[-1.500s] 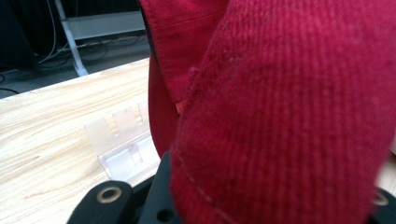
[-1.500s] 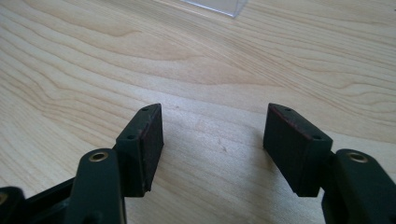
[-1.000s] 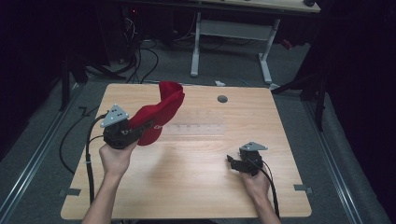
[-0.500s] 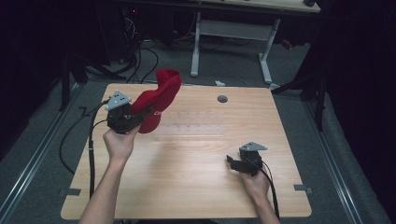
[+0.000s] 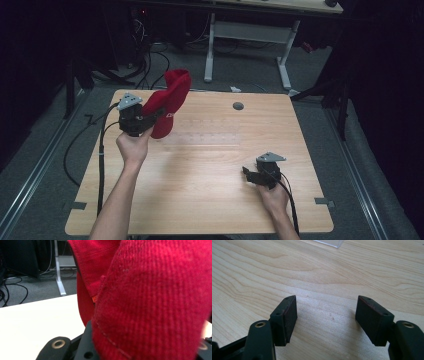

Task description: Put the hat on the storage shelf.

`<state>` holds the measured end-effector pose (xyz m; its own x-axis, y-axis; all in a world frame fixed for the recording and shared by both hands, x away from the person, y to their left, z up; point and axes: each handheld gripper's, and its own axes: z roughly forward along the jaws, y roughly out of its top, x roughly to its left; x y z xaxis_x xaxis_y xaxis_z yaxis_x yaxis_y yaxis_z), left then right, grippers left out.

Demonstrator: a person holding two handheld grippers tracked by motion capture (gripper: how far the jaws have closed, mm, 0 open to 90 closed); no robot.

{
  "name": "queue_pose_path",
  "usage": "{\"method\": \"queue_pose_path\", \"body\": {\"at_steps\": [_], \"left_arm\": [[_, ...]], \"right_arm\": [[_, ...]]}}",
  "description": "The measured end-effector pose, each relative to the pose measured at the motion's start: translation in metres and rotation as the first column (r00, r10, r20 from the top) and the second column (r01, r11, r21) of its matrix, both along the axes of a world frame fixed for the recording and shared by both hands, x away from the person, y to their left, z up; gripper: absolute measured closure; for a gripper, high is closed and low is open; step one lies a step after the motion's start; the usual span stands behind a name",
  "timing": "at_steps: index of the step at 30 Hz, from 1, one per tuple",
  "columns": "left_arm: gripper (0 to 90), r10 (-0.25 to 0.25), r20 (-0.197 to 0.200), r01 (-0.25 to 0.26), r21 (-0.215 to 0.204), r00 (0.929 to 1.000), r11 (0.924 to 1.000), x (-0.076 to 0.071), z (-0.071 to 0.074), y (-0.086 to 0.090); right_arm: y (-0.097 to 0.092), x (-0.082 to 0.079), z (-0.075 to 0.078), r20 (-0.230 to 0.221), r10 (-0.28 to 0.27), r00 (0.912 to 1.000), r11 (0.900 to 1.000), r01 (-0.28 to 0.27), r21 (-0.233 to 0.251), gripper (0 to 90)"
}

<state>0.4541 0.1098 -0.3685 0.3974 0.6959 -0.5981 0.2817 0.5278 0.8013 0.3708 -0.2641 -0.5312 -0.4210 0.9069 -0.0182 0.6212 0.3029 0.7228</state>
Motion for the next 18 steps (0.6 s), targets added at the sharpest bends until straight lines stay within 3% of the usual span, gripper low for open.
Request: {"method": "queue_pose_path", "body": {"at_steps": [8, 18], "left_arm": [[80.0, 0.035, -0.003, -0.035, 0.042, 0.9994, 0.9985, 0.005, -0.008, -0.006], [79.9, 0.063, -0.022, -0.062, 0.022, 0.9978, 0.9978, 0.012, -0.015, -0.009]], "right_arm": [[0.0, 0.0, 0.0, 0.0, 0.001, 1.0, 1.0, -0.001, 0.0, 33.9], [0.0, 0.0, 0.0, 0.0, 0.001, 1.0, 1.0, -0.001, 0.001, 33.9]]}}
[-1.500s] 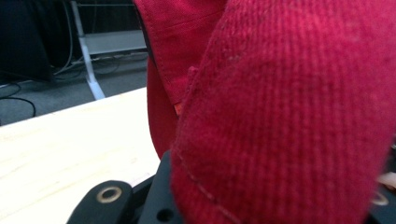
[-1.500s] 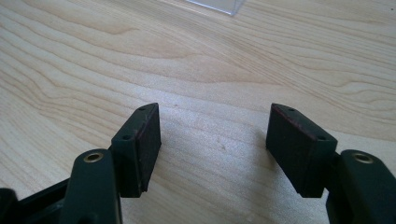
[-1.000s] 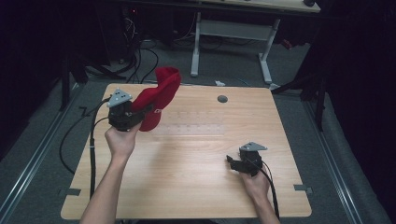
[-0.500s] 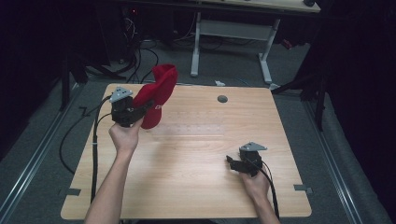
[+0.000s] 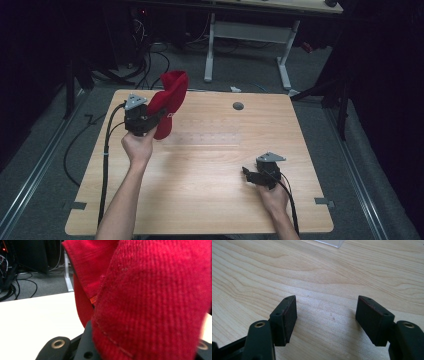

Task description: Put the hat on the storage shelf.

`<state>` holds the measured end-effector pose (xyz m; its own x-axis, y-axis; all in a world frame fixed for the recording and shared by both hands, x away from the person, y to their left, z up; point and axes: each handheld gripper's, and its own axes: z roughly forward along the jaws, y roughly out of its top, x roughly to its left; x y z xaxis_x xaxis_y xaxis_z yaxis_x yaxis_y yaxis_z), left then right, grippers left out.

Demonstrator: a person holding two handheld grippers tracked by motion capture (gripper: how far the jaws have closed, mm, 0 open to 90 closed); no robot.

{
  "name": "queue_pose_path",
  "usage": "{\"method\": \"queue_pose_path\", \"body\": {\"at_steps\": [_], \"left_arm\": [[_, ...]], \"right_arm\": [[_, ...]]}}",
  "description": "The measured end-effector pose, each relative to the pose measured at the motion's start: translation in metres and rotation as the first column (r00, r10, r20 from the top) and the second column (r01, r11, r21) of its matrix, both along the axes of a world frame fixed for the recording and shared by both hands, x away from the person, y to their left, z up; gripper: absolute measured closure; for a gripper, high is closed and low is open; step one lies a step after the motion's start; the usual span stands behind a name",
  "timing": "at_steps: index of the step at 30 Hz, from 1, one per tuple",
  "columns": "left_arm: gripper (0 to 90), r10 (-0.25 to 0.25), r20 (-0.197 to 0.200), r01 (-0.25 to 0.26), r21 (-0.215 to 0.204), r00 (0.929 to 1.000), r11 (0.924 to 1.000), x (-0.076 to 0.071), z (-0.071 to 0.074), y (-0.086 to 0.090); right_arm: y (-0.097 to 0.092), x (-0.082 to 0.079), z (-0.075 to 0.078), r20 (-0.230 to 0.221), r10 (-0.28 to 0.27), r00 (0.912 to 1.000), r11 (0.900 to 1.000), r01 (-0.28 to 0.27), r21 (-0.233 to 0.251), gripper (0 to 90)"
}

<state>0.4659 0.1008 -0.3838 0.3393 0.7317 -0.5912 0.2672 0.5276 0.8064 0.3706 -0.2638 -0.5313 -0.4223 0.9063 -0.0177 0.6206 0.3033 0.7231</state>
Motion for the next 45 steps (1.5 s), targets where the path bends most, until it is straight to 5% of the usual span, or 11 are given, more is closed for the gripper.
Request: {"method": "queue_pose_path", "body": {"at_steps": [7, 17, 23, 26, 32, 45], "left_arm": [[79.6, 0.008, -0.041, -0.009, -0.015, 0.9991, 0.9999, 0.003, -0.019, 0.0], [77.1, 0.008, -0.049, -0.009, -0.023, 0.9987, 0.9997, -0.001, -0.031, 0.006], [66.5, 0.004, -0.046, -0.003, 0.03, 0.9989, 0.9995, -0.006, -0.034, 0.007], [56.6, 0.005, -0.071, -0.004, 0.005, 0.9975, 1.0, -0.008, -0.035, 0.01], [42.7, 0.009, -0.069, -0.007, 0.022, 0.9976, 0.9997, -0.014, -0.037, 0.014], [37.0, 0.028, -0.045, -0.025, 0.061, 0.9986, 0.9978, -0.027, -0.039, 0.022]], "right_arm": [[0.0, 0.0, 0.0, 0.0, 0.0, 1.0, 1.0, 0.0, 0.0, 33.8], [0.0, 0.0, 0.0, -0.001, 0.001, 1.0, 1.0, -0.001, 0.0, 33.7], [0.0, 0.0, 0.0, 0.0, 0.002, 1.0, 1.0, -0.002, -0.001, 33.4], [0.001, 0.0, 0.0, -0.001, 0.001, 1.0, 1.0, -0.001, 0.0, 33.4], [0.0, 0.0, 0.0, 0.002, 0.006, 1.0, 1.0, -0.006, -0.003, 33.2], [0.001, 0.0, 0.0, 0.002, 0.006, 1.0, 1.0, -0.006, -0.003, 33.1]]}}
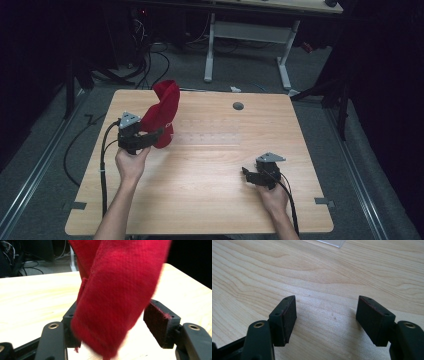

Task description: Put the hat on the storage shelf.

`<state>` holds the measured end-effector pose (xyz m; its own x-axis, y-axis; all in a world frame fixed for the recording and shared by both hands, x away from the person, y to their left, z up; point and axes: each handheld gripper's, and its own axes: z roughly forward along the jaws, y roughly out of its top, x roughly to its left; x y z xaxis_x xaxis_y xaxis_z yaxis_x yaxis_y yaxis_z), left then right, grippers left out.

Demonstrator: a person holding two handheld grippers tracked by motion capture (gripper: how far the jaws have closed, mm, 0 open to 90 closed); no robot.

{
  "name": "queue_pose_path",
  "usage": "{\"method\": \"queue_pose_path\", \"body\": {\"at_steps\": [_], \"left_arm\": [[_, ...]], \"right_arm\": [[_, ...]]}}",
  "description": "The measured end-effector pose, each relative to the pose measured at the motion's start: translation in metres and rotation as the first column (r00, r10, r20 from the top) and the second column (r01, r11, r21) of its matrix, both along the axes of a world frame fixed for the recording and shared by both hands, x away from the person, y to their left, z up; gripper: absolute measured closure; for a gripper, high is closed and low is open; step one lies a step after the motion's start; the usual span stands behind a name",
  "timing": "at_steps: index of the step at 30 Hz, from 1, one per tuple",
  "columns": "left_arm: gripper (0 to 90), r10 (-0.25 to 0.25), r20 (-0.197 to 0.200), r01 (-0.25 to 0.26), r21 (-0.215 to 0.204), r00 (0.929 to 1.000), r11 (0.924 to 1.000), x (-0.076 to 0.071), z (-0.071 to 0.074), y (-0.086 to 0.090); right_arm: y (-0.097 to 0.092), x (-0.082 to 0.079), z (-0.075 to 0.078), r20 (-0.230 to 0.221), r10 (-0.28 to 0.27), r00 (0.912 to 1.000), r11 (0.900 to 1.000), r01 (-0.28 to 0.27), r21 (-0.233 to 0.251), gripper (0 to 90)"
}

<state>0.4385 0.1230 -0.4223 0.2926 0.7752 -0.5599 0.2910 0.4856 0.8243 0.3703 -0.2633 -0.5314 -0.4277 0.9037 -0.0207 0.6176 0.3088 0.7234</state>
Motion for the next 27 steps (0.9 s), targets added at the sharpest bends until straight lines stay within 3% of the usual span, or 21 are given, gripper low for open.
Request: {"method": "queue_pose_path", "body": {"at_steps": [12, 27], "left_arm": [[37.7, 0.012, 0.036, -0.012, 0.016, 0.9993, 0.9998, -0.017, 0.006, 0.011], [38.7, 0.046, 0.026, -0.047, 0.037, 0.9986, 0.9982, -0.037, -0.002, 0.031]], "right_arm": [[0.0, 0.0, 0.0, 0.0, 0.0, 1.0, 1.0, 0.0, 0.0, 33.1], [0.0, 0.0, 0.0, 0.0, 0.0, 1.0, 1.0, 0.0, 0.0, 33.1]]}}
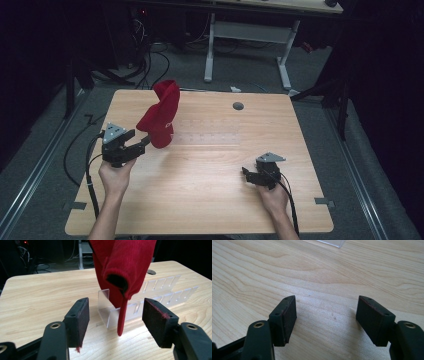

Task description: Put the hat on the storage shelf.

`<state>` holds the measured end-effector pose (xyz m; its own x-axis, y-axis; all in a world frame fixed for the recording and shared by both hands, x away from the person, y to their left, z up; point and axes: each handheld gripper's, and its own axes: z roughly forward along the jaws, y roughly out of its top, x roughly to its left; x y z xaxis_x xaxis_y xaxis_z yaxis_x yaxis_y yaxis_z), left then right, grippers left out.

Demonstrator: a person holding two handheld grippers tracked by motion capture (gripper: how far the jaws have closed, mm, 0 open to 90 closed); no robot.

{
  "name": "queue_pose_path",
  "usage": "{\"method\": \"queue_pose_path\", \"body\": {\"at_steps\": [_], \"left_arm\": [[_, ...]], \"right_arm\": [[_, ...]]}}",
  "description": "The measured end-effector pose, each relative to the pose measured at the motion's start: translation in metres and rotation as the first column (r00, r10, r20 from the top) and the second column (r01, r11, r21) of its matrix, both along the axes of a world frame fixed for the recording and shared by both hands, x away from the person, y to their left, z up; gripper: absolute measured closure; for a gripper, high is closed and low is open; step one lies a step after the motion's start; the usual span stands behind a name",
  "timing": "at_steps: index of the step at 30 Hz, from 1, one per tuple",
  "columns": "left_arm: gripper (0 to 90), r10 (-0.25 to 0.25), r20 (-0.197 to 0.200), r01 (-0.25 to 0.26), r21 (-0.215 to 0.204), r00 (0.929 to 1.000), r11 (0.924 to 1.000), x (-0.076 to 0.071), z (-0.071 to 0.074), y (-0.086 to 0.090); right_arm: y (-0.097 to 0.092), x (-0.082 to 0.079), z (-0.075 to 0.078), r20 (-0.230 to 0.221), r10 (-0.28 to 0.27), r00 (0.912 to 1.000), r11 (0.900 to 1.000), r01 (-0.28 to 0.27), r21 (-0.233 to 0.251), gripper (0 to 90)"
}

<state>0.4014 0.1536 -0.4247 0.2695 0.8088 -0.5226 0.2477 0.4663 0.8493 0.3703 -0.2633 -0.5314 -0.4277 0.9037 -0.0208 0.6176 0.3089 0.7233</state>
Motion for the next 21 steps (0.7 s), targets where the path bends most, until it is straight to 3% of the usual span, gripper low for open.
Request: {"method": "queue_pose_path", "body": {"at_steps": [21], "left_arm": [[37.1, 0.01, -0.012, -0.01, -0.016, 0.9999, 0.9998, -0.029, -0.01, 0.016]], "right_arm": [[0.0, 0.0, 0.0, 0.0, 0.0, 1.0, 1.0, 0.0, 0.0, 33.1]]}}
